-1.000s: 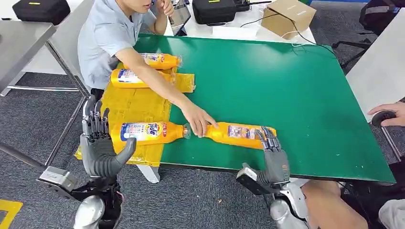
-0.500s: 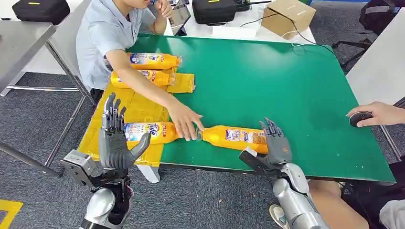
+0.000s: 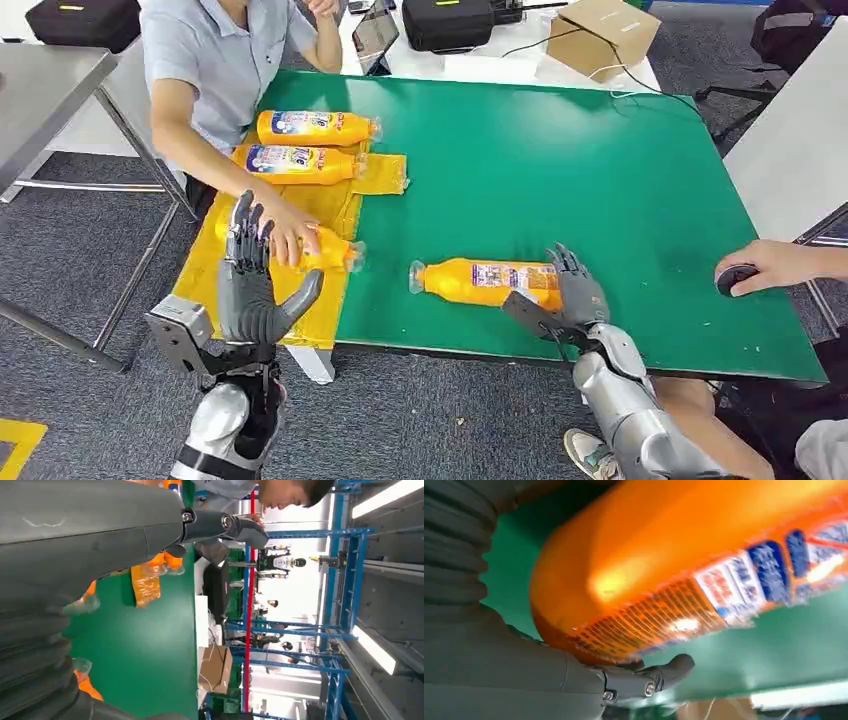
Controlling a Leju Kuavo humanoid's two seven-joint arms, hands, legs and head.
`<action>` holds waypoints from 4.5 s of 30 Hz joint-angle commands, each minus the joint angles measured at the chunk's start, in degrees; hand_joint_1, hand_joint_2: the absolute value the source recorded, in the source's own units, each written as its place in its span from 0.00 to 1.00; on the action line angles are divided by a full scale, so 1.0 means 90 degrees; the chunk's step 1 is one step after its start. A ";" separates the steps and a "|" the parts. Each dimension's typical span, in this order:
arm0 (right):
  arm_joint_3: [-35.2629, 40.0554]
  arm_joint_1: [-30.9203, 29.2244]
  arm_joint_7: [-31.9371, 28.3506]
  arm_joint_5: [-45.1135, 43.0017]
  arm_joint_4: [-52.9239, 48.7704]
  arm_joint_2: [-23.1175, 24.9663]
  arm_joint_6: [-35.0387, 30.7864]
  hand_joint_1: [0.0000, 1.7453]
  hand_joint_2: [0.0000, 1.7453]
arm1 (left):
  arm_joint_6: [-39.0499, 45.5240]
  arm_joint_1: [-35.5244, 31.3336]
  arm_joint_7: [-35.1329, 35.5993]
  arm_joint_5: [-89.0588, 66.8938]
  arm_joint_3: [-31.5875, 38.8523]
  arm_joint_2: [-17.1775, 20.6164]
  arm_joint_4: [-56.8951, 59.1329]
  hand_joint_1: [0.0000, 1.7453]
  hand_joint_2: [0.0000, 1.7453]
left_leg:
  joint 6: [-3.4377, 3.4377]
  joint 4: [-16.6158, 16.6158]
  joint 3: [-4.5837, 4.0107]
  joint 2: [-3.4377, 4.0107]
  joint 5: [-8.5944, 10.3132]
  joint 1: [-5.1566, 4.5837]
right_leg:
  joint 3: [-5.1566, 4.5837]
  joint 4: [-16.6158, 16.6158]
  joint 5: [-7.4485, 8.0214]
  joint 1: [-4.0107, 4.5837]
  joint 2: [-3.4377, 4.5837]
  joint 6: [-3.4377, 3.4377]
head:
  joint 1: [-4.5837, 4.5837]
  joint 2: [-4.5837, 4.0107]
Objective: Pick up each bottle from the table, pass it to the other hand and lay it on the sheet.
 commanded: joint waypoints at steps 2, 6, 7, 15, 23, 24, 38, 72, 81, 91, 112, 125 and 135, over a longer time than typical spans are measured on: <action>0.0031 -0.0037 -0.0517 -0.0296 0.0763 0.0072 0.0316 1.00 1.00 | 0.0025 -0.0276 0.0002 0.0037 -0.0047 0.0133 0.0523 0.00 1.00 | -0.0005 -0.0007 0.0026 -0.0002 -0.0003 0.0002 | 0.0027 -0.0009 -0.0003 0.0004 -0.0008 -0.0007 | 0.0000 0.0000; -0.0279 0.0079 -0.1141 -0.0843 0.0582 0.0118 0.0639 1.00 1.00 | 0.0046 -0.0380 0.0008 0.0048 -0.0025 0.0113 0.0689 0.00 1.00 | -0.0007 -0.0011 0.0038 -0.0008 -0.0002 0.0005 | 0.0041 -0.0014 -0.0005 0.0008 -0.0017 -0.0011 | 0.0000 0.0000; -0.0279 0.0079 -0.1141 -0.0843 0.0582 0.0118 0.0639 1.00 1.00 | 0.0046 -0.0380 0.0008 0.0048 -0.0025 0.0113 0.0689 0.00 1.00 | -0.0007 -0.0009 0.0036 -0.0006 -0.0003 0.0005 | 0.0038 -0.0012 -0.0004 0.0010 -0.0013 -0.0009 | 0.0000 0.0000; -0.0899 0.0268 -0.1726 -0.1895 0.0052 0.0425 0.0926 1.00 1.00 | 0.0104 -0.0257 0.0022 0.0184 0.0101 0.0070 0.0692 0.00 1.00 | -0.0007 -0.0010 0.0040 0.0005 -0.0007 0.0003 | 0.0039 -0.0009 -0.0006 0.0008 -0.0006 -0.0012 | 0.0000 0.0000; -0.1458 0.1410 -0.2198 -0.3778 -0.2393 0.1027 0.1054 1.00 1.00 | -0.0354 0.0362 0.0236 0.1072 0.0662 -0.0098 0.0626 0.00 1.00 | -0.0006 -0.0010 0.0026 0.0011 -0.0007 0.0002 | 0.0027 -0.0007 -0.0004 0.0004 0.0006 -0.0008 | 0.0000 0.0000; -0.1490 0.1628 -0.2134 -0.4109 -0.2891 0.1153 0.1063 1.00 1.00 | -0.0493 0.0475 0.0286 0.1077 0.0650 -0.0101 0.0582 0.00 1.00 | -0.0009 -0.0013 0.0036 0.0017 -0.0012 0.0001 | 0.0036 -0.0007 -0.0009 0.0003 0.0008 -0.0013 | 0.0000 0.0000; 0.0678 0.2660 -0.2142 -0.4395 -0.4914 0.1442 0.1013 1.00 1.00 | -0.1665 0.0978 0.0267 0.0351 -0.0581 -0.0065 0.0413 0.00 1.00 | -0.0006 -0.0004 -0.0016 0.0004 -0.0010 0.0002 | -0.0015 -0.0002 -0.0009 0.0004 0.0000 -0.0010 | 0.0000 0.0000; 0.2808 0.1817 -0.2555 -0.3503 -0.2997 0.1623 0.1142 1.00 1.00 | -0.1779 0.0144 0.0131 0.0410 -0.1186 -0.0079 0.0670 1.00 1.00 | -0.0009 -0.0010 0.0010 -0.0002 -0.0011 0.0005 | 0.0015 -0.0006 -0.0015 0.0007 -0.0008 -0.0015 | 0.0000 0.0000; 0.3119 0.1915 -0.2449 -0.3402 -0.2983 0.1461 0.1276 0.00 0.00 | -0.1752 0.0173 0.0111 0.0504 -0.0942 -0.0090 0.0688 1.00 1.00 | -0.0005 -0.0009 -0.0010 -0.0005 -0.0004 0.0002 | -0.0007 -0.0004 -0.0008 0.0002 -0.0005 -0.0008 | -0.0002 0.0000; 0.2724 0.2468 -0.2715 -0.3273 -0.3455 0.1173 0.0486 0.00 0.00 | -0.0982 0.0005 0.0389 -0.0459 -0.0577 0.0192 0.0833 1.00 1.00 | -0.0007 -0.0017 0.0007 -0.0022 -0.0004 0.0002 | 0.0016 -0.0013 -0.0015 0.0003 -0.0026 -0.0012 | 0.0000 0.0000; 0.1360 0.3666 -0.2488 -0.3158 -0.4680 0.1017 -0.0106 0.00 0.00 | 0.0384 -0.1287 0.1858 -0.5432 0.0311 0.0594 0.2526 1.00 1.00 | -0.0007 -0.0010 -0.0007 -0.0026 0.0000 0.0002 | 0.0001 -0.0005 -0.0012 0.0003 -0.0029 -0.0012 | 0.0000 0.0000; 0.1708 0.3335 -0.2445 -0.3236 -0.4407 0.1179 0.0352 0.00 0.00 | -0.0071 -0.3931 0.2764 -0.6994 -0.0233 0.0204 0.7134 1.00 1.00 | -0.0005 -0.0004 -0.0002 -0.0021 0.0002 0.0005 | 0.0009 0.0001 -0.0010 0.0005 -0.0027 -0.0011 | -0.0002 0.0000; 0.1743 0.3133 -0.2459 -0.3296 -0.4105 0.1237 0.0402 0.00 0.00 | -0.0351 -0.4535 0.3903 -0.8207 -0.0743 0.0354 0.8269 1.00 1.00 | -0.0007 -0.0004 0.0003 0.0004 -0.0003 0.0009 | 0.0007 -0.0001 -0.0006 0.0010 -0.0003 -0.0012 | 0.0000 0.0000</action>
